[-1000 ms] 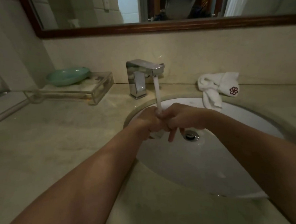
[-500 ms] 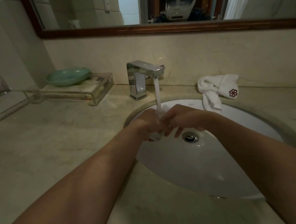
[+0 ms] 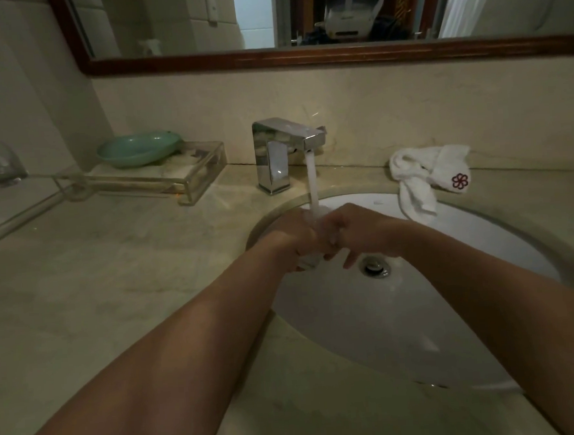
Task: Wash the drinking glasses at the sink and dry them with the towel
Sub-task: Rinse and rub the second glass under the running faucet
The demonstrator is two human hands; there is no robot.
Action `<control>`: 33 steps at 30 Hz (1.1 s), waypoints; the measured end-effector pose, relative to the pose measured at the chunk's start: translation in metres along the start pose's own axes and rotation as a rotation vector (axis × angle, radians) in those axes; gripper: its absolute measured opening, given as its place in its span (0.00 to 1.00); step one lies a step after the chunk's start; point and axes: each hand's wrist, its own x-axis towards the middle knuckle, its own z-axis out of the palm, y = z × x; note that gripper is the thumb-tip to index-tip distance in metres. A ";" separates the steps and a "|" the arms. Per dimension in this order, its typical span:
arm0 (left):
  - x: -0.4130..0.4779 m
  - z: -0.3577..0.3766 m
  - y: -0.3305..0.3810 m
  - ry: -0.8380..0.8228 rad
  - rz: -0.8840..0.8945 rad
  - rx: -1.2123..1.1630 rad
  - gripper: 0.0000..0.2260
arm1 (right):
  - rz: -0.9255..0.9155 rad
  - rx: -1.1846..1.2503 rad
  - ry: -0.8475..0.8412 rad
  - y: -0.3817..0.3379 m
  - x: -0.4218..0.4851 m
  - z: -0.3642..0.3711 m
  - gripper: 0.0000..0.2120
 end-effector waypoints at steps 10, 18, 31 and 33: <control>-0.013 -0.004 0.003 -0.052 0.012 -0.106 0.24 | -0.055 0.308 0.493 -0.006 0.007 -0.002 0.06; 0.009 0.019 -0.018 0.125 0.035 0.207 0.17 | 0.058 0.170 0.283 -0.012 0.015 0.023 0.19; -0.007 0.003 0.007 0.041 0.026 -0.149 0.02 | -0.030 0.206 0.517 -0.014 0.011 0.021 0.24; -0.009 0.002 0.007 0.047 0.049 -0.182 0.04 | -0.041 0.190 0.568 -0.012 0.012 0.021 0.29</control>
